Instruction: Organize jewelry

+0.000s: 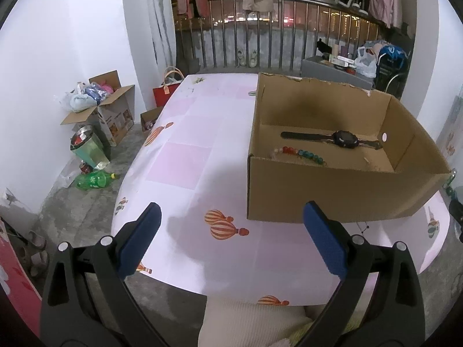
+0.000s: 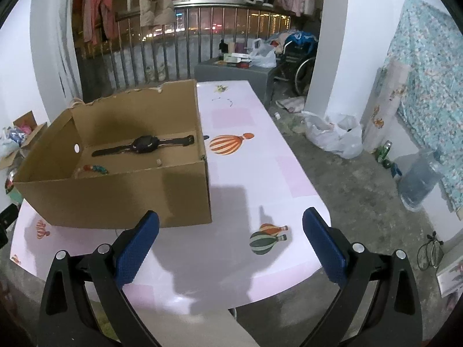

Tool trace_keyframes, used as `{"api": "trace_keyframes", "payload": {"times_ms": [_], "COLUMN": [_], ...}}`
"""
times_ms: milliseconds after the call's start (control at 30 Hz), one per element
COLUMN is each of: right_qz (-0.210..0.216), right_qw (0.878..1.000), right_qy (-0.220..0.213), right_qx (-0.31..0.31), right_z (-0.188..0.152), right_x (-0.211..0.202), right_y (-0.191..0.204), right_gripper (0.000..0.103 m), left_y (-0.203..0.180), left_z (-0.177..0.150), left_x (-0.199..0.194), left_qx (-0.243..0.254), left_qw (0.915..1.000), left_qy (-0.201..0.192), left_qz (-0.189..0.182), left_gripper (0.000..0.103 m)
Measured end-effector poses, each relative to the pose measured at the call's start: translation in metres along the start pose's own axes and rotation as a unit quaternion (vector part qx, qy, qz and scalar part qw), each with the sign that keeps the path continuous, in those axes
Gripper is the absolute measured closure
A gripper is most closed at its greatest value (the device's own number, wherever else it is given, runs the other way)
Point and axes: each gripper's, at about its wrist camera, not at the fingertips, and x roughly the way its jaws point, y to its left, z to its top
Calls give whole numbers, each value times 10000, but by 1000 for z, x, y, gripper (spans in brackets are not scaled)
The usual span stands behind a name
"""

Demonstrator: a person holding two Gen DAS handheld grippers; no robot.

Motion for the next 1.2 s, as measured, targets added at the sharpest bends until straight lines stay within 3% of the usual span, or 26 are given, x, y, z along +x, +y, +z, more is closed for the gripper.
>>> {"api": "trace_keyframes", "payload": {"times_ms": [400, 1200], "right_qz": [40, 203], "right_qw": [9999, 9996], "right_qy": [-130, 176], "right_qx": [-25, -92], "right_z": [24, 45], "right_x": [-18, -14], "right_y": [7, 45], "right_gripper": [6, 6], "left_y": [0, 5], "left_z": [24, 46], "left_x": [-16, -3], "left_qx": [-24, 104], "left_qw": [9999, 9996], "left_qy": [-124, 251], "left_qz": [-114, -93], "left_gripper": [8, 8]}}
